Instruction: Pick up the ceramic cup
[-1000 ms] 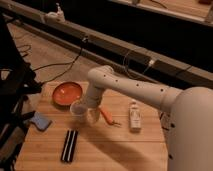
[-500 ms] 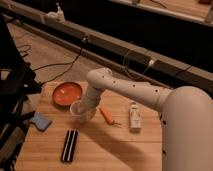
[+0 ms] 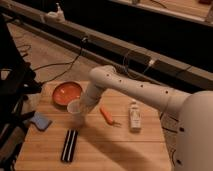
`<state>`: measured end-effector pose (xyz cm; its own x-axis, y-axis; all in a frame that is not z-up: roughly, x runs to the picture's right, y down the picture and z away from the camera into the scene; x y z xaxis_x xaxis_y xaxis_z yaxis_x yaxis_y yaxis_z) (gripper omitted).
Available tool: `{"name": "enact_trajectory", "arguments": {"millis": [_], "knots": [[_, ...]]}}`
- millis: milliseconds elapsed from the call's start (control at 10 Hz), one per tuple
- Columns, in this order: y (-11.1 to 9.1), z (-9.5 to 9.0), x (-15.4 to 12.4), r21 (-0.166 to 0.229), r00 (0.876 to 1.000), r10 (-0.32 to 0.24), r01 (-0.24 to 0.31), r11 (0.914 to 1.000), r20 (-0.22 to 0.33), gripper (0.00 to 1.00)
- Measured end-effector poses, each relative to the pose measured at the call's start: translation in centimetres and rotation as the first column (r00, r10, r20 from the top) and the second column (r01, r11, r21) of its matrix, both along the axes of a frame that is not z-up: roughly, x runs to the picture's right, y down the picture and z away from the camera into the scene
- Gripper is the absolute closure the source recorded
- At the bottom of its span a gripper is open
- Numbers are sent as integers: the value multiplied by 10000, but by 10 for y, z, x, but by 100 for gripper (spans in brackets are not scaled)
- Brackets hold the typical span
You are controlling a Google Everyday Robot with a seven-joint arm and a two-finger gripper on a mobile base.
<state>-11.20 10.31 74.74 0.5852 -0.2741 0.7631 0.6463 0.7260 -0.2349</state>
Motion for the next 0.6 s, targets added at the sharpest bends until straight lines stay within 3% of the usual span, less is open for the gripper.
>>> {"name": "enact_trajectory", "arguments": {"millis": [200, 400, 500, 600], "knots": [[-25, -23, 1, 647, 9989, 296, -320, 9974, 377, 100], [-55, -44, 4, 1317, 9938, 847, -937, 9868, 725, 100], [-68, -52, 8, 1579, 9903, 1122, -1241, 9796, 824, 100], [-68, -53, 9, 1599, 9899, 1142, -1264, 9790, 837, 100]]}}
